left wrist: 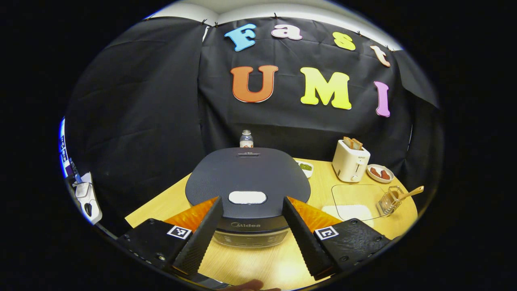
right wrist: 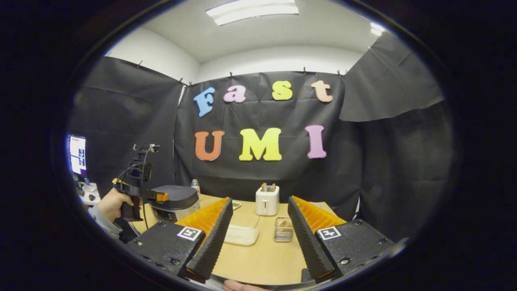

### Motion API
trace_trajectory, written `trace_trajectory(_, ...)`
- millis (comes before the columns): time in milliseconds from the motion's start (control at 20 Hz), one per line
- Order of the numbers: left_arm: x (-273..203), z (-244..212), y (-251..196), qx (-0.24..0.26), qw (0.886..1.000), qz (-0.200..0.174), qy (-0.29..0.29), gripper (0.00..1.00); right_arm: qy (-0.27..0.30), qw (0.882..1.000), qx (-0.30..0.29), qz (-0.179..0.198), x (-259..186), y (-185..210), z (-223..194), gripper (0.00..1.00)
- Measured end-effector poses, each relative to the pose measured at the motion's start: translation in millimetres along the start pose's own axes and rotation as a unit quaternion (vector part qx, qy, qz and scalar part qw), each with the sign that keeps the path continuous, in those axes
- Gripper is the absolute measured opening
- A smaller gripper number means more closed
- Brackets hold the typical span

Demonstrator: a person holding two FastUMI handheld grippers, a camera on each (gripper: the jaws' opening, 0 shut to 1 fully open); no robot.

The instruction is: Close the left gripper, press the button to open the rice cooker; take a wooden spoon from the chopstick holder with the right hand, scoop a spoonful of rice and pour it into the rice cooker, then put the wooden spoon back into the chopstick holder.

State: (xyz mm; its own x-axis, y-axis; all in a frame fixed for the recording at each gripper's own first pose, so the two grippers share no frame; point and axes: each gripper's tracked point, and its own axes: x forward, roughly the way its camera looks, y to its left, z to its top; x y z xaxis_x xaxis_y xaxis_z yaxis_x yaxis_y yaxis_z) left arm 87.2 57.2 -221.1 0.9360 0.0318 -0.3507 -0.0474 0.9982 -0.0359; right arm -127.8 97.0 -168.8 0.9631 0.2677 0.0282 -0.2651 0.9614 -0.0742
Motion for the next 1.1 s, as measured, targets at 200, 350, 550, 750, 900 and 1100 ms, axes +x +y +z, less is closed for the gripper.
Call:
trace_trajectory(200,-12.4,12.3,-5.3,-0.020,0.999,-0.019,-0.018,0.94,-0.022,1.000,-0.005,-0.021,-2.4,-9.1,9.9,0.89)
trace_trajectory(350,-26.8,26.7,-7.2,-0.018,0.998,-0.025,-0.048,0.95,-0.028,0.999,-0.011,-0.027,-3.8,-9.5,12.3,0.89)
trace_trajectory(550,-54.8,36.6,-18.4,0.007,0.997,-0.029,-0.077,0.94,-0.024,0.999,-0.015,-0.027,-4.8,-11.0,10.3,0.88)
trace_trajectory(750,-94.6,48.1,-29.0,0.033,0.992,-0.029,-0.117,0.95,-0.019,0.999,-0.015,-0.036,-2.3,-18.5,8.1,0.89)
trace_trajectory(900,-125.3,50.2,-41.4,0.051,0.988,-0.037,-0.141,0.94,-0.014,0.999,-0.013,-0.043,0.3,-23.5,5.6,0.88)
trace_trajectory(1100,-161.1,51.9,-51.6,0.045,0.985,-0.047,-0.161,0.94,-0.016,0.999,-0.018,-0.046,-3.9,-25.4,7.2,0.89)
